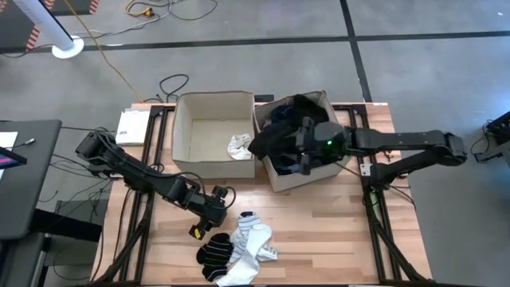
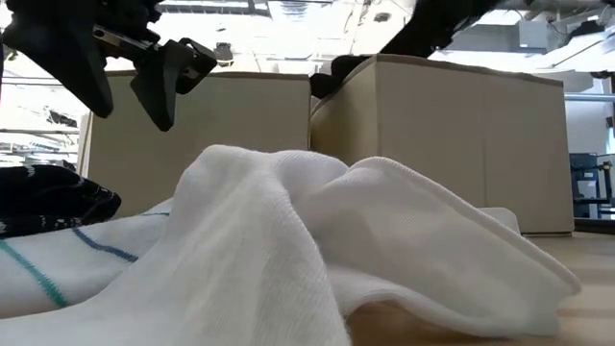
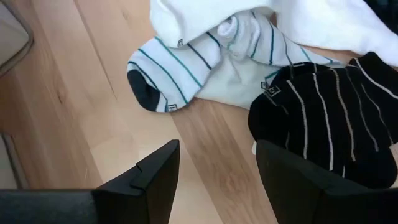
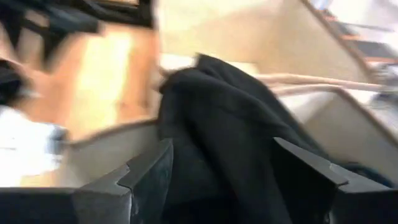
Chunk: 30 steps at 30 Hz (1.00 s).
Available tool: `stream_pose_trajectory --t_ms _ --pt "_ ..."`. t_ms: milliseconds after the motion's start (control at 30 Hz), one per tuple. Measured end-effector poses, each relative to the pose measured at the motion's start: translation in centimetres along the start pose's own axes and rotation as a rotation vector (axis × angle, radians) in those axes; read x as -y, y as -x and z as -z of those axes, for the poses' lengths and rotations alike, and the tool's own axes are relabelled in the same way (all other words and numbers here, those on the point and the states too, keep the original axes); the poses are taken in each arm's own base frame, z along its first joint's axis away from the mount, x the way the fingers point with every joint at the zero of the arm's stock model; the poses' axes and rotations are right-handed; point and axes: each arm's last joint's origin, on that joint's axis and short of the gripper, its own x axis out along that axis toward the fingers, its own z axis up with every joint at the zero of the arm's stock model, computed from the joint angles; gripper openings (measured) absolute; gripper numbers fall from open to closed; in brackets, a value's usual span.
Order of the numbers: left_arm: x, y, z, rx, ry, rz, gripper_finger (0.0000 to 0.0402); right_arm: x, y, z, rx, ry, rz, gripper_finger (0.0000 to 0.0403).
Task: Sort clothes
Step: Put the black shirt into the right laundry organizer
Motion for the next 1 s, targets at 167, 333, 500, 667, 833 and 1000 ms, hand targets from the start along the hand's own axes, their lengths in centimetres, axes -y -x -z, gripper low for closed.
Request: stream_pose_trajectory --t_ms 167,333,500,667,833,1000 --pt "0.0 0.0 0.0 0.0 0.007 0.0 0.0208 0.4 -2.6 1.0 -0.102 0.047 0.139 0.0282" --pt "0.0 0.0 0.0 0.002 0.0 0.0 0.0208 1.0 -5.3 2.2 -0.178 0.04 0.162 0.0276" --pt "0.0 0.0 -0.1 0.005 -0.003 0.0 0.0208 1.9 -7.3 3.8 -0.279 0.041 0.246 0.019" --pt "0.0 0.0 0.0 0.003 -0.003 0.0 0.0208 2.4 -8.1 4.8 -0.349 0.064 0.253 0.0022" --pt "0.0 0.0 0.0 0.002 -0.006 0.0 0.0208 4.0 -8.0 5.9 -0.41 -0.077 0.234 0.0014" --pt "0.0 0.0 0.0 0.004 -0.015 0.0 0.0208 6.0 -8.3 8.2 -0.519 -0.291 0.118 0.0012"
